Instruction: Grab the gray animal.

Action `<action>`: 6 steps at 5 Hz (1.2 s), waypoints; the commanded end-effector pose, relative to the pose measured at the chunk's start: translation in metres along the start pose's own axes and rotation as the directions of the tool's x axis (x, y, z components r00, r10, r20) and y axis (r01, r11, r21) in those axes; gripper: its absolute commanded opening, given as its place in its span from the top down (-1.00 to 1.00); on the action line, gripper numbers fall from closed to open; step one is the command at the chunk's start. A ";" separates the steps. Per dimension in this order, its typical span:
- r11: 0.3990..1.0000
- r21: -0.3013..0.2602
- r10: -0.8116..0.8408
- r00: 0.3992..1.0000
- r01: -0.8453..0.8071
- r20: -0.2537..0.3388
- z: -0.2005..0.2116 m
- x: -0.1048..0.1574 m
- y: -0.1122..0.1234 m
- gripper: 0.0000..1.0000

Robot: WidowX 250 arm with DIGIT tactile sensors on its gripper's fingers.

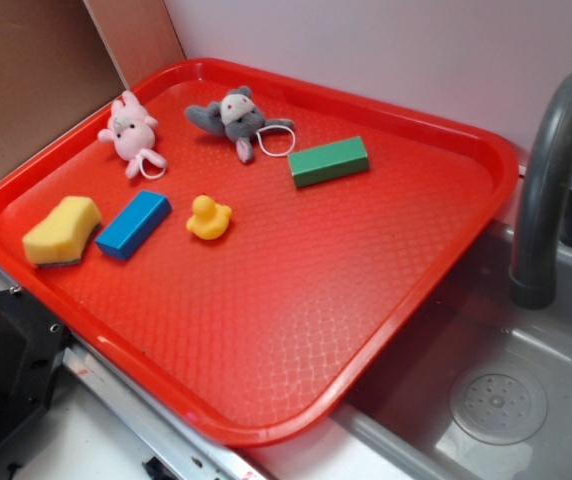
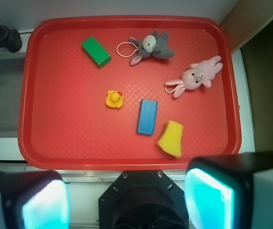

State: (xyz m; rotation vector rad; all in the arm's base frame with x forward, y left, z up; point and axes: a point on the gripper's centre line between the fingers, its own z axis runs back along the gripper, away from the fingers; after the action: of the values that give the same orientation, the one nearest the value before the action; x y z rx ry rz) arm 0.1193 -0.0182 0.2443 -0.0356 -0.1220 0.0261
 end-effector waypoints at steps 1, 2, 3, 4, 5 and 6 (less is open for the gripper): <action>1.000 0.000 0.000 1.000 0.000 0.000 0.000 0.000 0.000 -1.00; 0.983 -0.017 0.183 0.980 -0.182 0.076 -0.005 0.042 -0.008 -1.00; 0.915 -0.075 0.402 0.911 -0.397 0.088 -0.013 0.077 -0.006 -1.00; 0.796 -0.084 0.604 0.776 -0.600 0.179 -0.018 0.113 -0.006 -1.00; 0.628 -0.084 0.773 0.609 -0.773 0.176 -0.023 0.132 -0.006 -1.00; 0.470 -0.056 0.871 0.452 -0.881 0.194 -0.038 0.142 -0.002 -1.00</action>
State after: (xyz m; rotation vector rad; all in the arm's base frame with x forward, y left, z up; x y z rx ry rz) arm 0.2646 -0.0255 0.2066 0.0038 -0.2510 1.1260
